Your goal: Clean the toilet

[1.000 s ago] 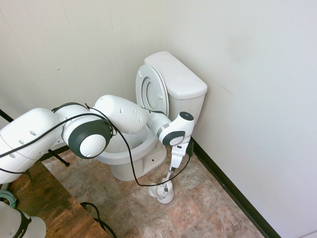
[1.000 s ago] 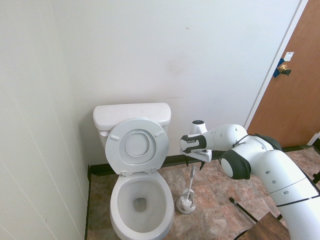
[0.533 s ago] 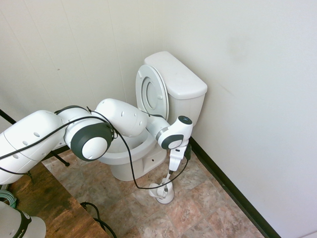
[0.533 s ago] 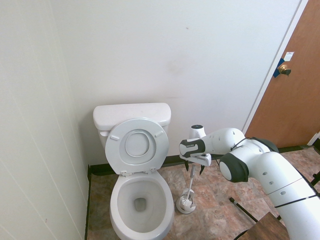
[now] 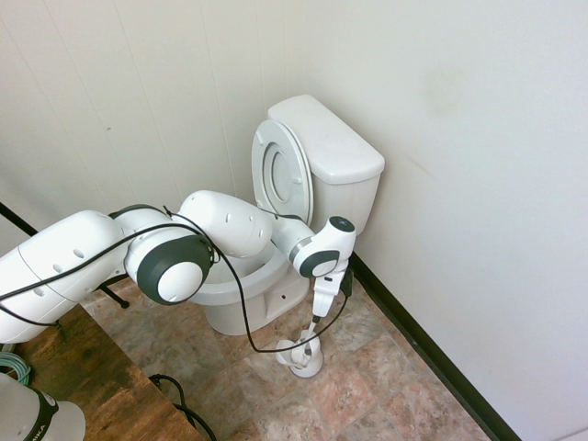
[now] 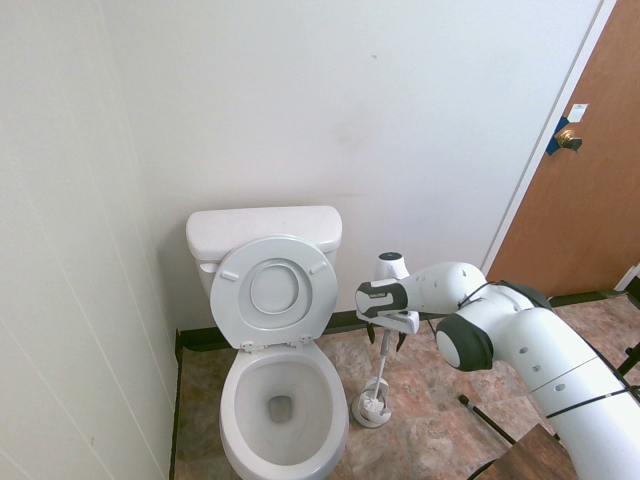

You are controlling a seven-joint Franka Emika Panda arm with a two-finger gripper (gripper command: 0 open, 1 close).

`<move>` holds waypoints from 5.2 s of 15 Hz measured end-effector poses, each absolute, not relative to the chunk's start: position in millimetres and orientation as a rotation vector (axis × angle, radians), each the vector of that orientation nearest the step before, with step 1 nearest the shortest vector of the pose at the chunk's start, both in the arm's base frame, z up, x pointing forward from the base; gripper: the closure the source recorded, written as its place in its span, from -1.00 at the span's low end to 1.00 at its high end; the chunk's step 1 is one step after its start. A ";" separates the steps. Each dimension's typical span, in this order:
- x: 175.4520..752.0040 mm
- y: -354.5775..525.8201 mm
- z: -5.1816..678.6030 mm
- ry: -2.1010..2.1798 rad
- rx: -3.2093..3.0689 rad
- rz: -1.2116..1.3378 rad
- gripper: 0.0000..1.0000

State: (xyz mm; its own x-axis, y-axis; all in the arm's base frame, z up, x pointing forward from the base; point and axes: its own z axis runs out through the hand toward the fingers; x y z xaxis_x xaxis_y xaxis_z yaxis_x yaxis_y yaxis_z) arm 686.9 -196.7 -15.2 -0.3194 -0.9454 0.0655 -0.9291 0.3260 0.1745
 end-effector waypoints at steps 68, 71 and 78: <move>593.4 -116.5 365.2 -2.220 2.255 0.067 1.00; 584.0 -75.1 412.6 -2.202 2.325 0.095 1.00; 583.7 38.9 421.4 -2.154 2.421 0.119 1.00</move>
